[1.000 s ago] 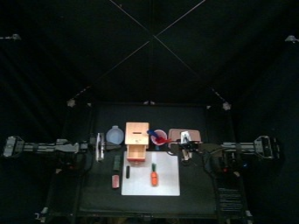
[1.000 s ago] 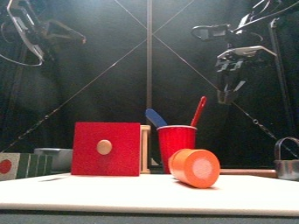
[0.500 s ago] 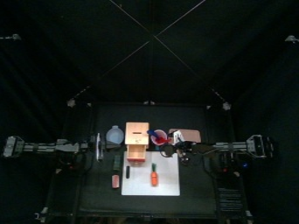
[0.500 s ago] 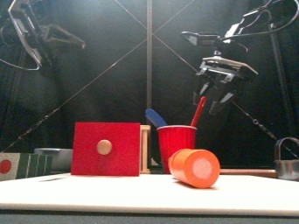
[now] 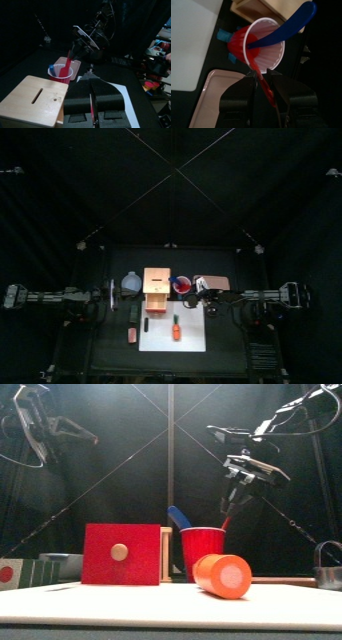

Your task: Grasp knife handle

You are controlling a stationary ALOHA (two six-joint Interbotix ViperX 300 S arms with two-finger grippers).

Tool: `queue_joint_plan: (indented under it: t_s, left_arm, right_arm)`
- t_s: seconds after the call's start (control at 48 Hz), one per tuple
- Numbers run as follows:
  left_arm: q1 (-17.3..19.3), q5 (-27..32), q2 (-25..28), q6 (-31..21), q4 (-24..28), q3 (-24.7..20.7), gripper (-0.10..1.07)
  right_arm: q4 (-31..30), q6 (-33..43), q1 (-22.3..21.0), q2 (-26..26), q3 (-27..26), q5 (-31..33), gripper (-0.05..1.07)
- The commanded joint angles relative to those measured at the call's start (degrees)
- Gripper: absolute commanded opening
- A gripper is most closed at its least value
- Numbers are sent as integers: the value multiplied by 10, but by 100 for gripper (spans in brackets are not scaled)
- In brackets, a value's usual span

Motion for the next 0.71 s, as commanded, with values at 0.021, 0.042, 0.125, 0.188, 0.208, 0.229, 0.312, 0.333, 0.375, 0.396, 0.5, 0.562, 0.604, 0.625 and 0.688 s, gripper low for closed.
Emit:
queue_joint_plan:
  t_s: [0.021, 0.042, 0.125, 0.188, 0.208, 0.229, 0.312, 0.333, 0.375, 0.396, 0.5, 0.562, 0.604, 0.625, 0.688]
  left_arm:
    - [7, -5, 3, 1, -1, -9, 13]
    - [8, -5, 3, 1, -2, -9, 13]
    - [12, -5, 3, 1, -5, -9, 13]
    - [17, -5, 3, 1, -7, -9, 13]
    - [18, -5, 3, 1, -8, -8, 13]
    - [19, -5, 3, 1, -9, -9, 13]
    - [22, -5, 3, 1, -13, -10, 13]
    - [23, -6, 3, 1, -15, -9, 13]
    - [22, -7, 3, 1, -19, -9, 13]
    - [22, -9, 3, 1, -23, -9, 13]
    - [22, -15, 3, 1, -34, -9, 13]
    - [22, -20, 3, 1, -36, -9, 13]
    - [22, -24, 3, 0, -36, -9, 13]
    - [22, -24, 3, 0, -36, -9, 13]
    - [21, -25, 3, -1, -37, -9, 13]
  right_arm:
    - [1, 2, -3, -5, -10, -2, 64]
    - [1, 2, -2, -5, -10, -2, 64]
    - [-3, 4, 0, -9, -11, 4, 64]
    - [-12, 5, 1, -12, -12, 11, 65]
    - [-16, 4, 2, -14, -12, 12, 65]
    - [-22, 4, 3, -15, -12, 16, 65]
    - [-61, 4, 13, -15, -13, 35, 69]
    - [-69, 5, 18, -15, -14, 41, 70]
    - [-74, 4, 23, -15, -16, 47, 72]
    - [-76, 3, 25, -14, -16, 52, 73]
    - [-94, 1, 23, -11, -13, 54, 74]
    - [-111, 1, 22, -9, -11, 54, 74]
    - [-117, 1, 22, -8, -11, 54, 74]
    - [-120, 2, 22, -6, -10, 54, 74]
    - [-123, 2, 22, -1, -8, 54, 73]
